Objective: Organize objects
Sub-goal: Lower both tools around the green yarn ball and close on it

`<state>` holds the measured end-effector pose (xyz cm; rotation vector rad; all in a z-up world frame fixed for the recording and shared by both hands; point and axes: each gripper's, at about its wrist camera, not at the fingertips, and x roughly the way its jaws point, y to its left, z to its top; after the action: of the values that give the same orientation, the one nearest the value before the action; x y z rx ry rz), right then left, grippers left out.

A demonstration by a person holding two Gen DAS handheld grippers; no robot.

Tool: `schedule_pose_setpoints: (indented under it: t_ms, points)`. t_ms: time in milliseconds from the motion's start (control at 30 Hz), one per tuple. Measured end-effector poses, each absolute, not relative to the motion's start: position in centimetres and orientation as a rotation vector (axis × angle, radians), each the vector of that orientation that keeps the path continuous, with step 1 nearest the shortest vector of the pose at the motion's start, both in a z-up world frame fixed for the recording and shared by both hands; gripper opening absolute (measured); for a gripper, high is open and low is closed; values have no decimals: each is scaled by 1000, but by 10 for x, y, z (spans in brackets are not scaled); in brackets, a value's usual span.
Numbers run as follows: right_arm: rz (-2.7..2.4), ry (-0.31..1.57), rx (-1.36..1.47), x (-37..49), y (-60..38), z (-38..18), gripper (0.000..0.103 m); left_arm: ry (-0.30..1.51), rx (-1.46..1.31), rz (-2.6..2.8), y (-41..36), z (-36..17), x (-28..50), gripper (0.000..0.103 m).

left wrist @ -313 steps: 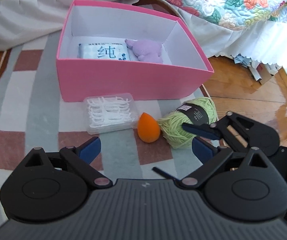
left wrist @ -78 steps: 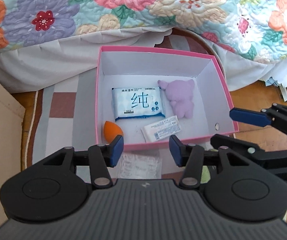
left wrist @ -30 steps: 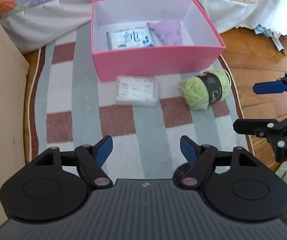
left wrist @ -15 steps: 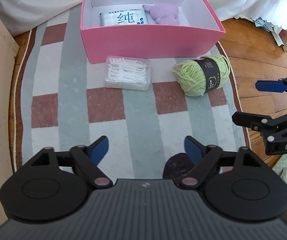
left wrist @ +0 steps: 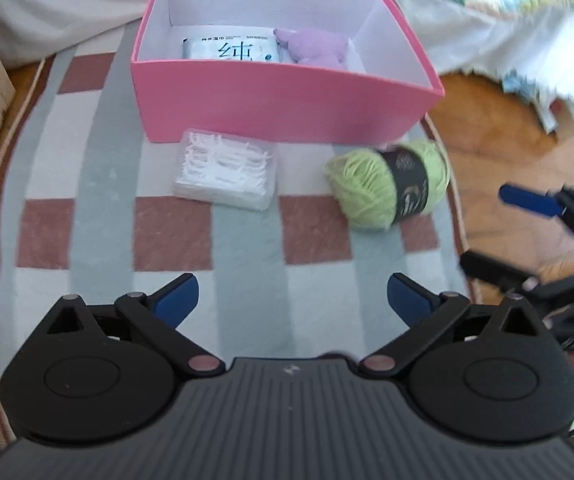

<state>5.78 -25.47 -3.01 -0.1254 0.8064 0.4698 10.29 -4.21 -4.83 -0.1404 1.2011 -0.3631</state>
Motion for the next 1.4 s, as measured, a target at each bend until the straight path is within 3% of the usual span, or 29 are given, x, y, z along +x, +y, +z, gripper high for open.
schedule_pose_setpoints:
  t_ms: [233, 667, 1067, 1400]
  points:
    - [464, 846, -219, 79, -262, -63, 94, 1122, -246, -437, -54, -65, 108, 102]
    - [422, 681, -263, 77, -269, -80, 94, 1063, -232, -389, -88, -86, 141, 100]
    - [464, 719, -245, 96, -265, -105, 94, 966, -229, -450, -105, -110, 150, 99]
    - [480, 781, -183, 109, -266, -121, 95, 1030, -323, -502, -112, -139, 153, 96]
